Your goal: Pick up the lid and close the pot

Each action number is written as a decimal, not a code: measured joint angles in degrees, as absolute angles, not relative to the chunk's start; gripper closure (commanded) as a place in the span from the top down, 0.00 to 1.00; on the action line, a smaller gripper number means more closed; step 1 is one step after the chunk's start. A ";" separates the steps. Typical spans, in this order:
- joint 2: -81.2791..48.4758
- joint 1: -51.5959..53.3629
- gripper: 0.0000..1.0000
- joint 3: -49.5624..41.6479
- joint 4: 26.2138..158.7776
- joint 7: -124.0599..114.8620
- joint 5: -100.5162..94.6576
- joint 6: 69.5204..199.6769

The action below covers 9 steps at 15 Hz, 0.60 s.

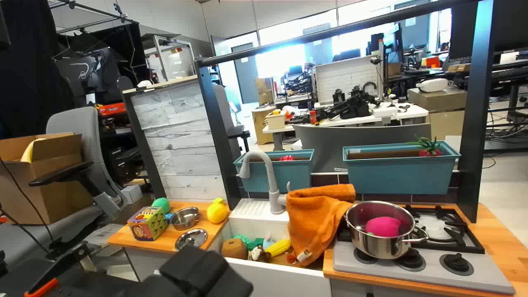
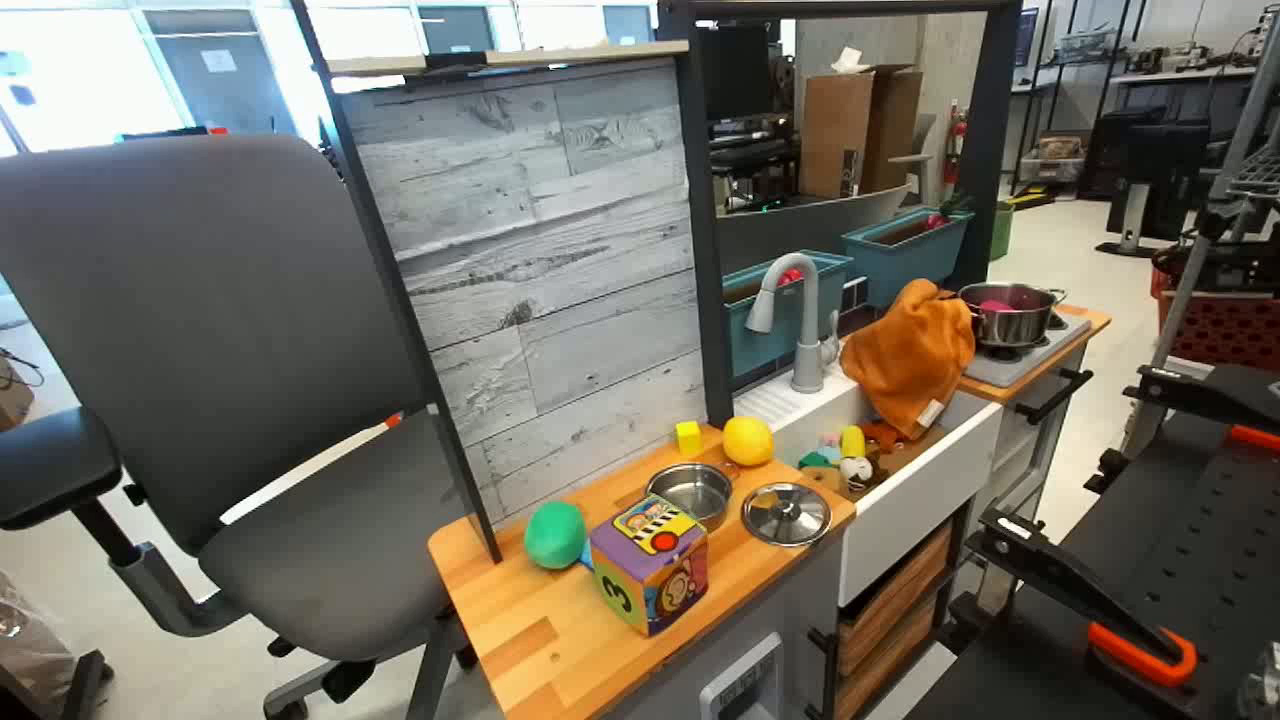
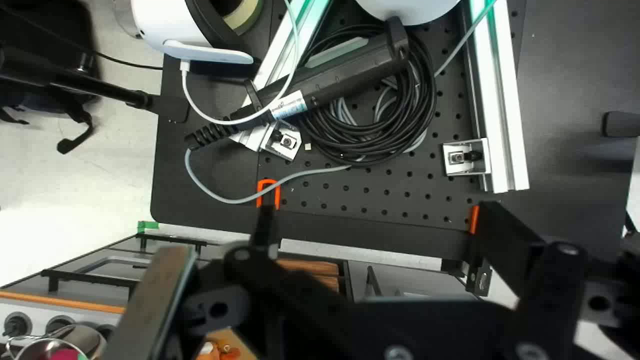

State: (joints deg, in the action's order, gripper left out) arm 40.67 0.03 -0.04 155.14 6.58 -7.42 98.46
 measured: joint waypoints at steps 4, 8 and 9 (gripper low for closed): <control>40.67 0.03 1.00 -0.04 155.14 6.57 -7.42 98.46; 40.67 0.03 1.00 -0.04 155.14 6.57 -7.42 98.46; 40.65 0.03 1.00 -0.12 155.21 6.57 -7.42 98.98</control>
